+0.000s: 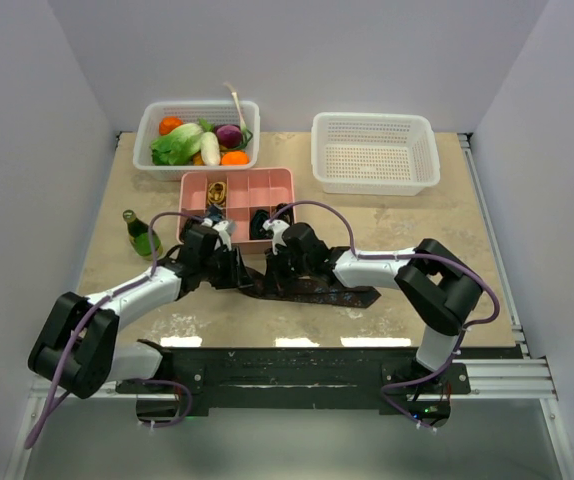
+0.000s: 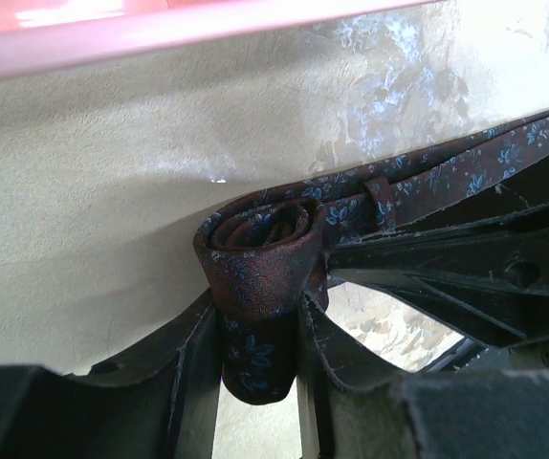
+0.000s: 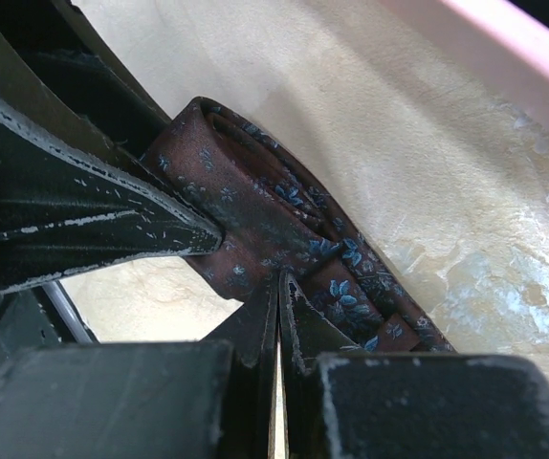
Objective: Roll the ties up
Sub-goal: Roll the tie at the center of the board.
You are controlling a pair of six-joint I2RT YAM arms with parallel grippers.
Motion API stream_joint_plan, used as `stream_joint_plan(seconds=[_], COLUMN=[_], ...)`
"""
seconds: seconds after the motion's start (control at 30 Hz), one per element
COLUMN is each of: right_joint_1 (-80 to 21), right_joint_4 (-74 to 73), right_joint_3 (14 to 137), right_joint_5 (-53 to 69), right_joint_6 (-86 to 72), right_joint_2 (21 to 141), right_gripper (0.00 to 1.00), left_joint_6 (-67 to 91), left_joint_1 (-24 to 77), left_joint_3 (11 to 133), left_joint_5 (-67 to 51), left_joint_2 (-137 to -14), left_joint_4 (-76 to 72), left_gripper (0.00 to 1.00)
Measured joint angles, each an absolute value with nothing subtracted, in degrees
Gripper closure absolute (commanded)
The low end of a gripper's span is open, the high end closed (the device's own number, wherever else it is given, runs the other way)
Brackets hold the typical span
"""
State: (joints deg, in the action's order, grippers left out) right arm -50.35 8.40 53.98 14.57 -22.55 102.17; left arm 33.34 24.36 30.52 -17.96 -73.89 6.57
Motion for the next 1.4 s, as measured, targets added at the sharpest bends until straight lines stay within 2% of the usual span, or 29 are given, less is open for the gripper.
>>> stream_joint_plan(seconds=[0.97, 1.4], right_joint_1=[-52.23, -52.4], right_joint_4=[13.72, 12.36], right_joint_3=[54.0, 53.93], right_joint_5=[15.57, 11.05], right_joint_6=[-28.18, -27.62], right_joint_2=[106.45, 96.73], right_gripper=[1.0, 1.0], left_joint_6=[31.9, 32.25], left_joint_1=[36.4, 37.5], left_joint_3=[42.78, 45.32], left_joint_5=[2.87, 11.16], left_joint_2=[-76.47, -77.82], left_joint_4=[23.66, 29.3], left_gripper=[0.93, 0.97])
